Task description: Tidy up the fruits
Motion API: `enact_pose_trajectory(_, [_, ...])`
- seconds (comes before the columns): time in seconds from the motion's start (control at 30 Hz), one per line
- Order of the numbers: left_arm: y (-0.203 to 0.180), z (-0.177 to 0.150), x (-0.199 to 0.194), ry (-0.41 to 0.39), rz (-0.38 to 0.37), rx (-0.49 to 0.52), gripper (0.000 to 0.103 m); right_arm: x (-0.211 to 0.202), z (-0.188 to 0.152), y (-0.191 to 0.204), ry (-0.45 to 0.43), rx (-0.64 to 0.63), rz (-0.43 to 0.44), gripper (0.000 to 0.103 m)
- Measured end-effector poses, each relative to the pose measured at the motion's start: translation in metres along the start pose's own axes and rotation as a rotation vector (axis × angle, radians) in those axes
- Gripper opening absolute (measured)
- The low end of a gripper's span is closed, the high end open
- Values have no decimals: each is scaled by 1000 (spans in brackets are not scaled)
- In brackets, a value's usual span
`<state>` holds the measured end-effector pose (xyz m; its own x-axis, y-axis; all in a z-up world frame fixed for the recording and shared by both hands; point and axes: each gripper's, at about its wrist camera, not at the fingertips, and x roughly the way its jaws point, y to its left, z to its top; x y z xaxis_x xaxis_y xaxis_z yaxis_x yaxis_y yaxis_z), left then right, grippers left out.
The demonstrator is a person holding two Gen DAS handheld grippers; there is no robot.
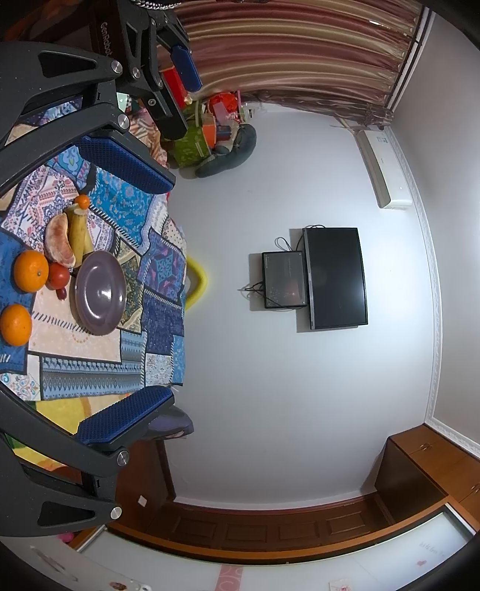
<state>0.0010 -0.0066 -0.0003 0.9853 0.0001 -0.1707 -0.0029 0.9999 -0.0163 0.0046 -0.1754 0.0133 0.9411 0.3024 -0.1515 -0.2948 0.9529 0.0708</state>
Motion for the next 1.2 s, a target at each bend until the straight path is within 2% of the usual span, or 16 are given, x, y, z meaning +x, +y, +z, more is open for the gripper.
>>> enact_pose_trajectory(0.47, [2,-2,5,9,-4,1,103,1,-1,-2,14,6,-1,103])
enact_pose_trajectory(0.73, [4,-14,28,84,-43,12,103,14,-10,-12,62,20,-25,103])
enact_pose_trajectory(0.97, [5,-31,63,179,-95,-1,103,41,-36,-38,212,63,-71,103])
enact_pose_trajectory(1.1, [3,-44,87,251,-98,0,103,55,-54,-56,309,93,-54,103])
enact_pose_trajectory(1.2, [1,-56,107,325,-99,4,94,61,-64,-63,358,102,-60,103])
